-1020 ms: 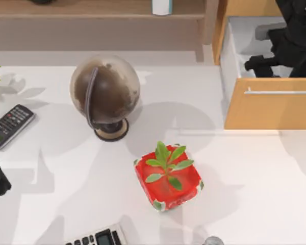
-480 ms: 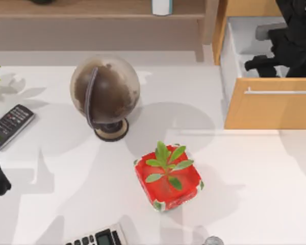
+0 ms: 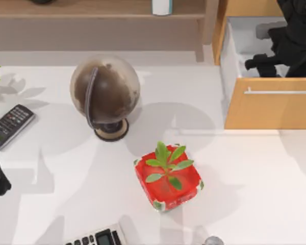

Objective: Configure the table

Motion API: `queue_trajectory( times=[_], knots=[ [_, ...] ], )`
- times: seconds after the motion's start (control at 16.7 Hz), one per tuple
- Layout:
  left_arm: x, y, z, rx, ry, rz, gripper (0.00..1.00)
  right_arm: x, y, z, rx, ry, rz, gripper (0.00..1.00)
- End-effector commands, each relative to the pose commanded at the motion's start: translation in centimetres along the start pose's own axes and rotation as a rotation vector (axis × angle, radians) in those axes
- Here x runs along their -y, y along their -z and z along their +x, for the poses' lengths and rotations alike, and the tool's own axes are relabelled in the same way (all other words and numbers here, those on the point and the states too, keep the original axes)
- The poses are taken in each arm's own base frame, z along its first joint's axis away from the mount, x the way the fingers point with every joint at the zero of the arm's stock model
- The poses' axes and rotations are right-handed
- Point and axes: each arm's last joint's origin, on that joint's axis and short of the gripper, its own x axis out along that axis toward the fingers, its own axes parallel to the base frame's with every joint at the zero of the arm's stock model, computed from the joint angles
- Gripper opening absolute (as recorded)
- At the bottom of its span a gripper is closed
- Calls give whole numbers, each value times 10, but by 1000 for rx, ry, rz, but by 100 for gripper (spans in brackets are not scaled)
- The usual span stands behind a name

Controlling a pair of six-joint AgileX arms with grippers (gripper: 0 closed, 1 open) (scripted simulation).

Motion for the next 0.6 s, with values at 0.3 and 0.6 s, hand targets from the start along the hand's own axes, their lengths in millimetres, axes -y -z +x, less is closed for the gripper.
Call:
queue_trajectory(
  times=[0.3, 0.6],
  knots=[
    [0, 0, 0, 0, 0, 0, 100, -4, 9, -50, 83, 11, -25, 0],
    [0, 0, 0, 0, 0, 0, 100, 3, 39, -119, 227, 30, -18, 0]
  ],
)
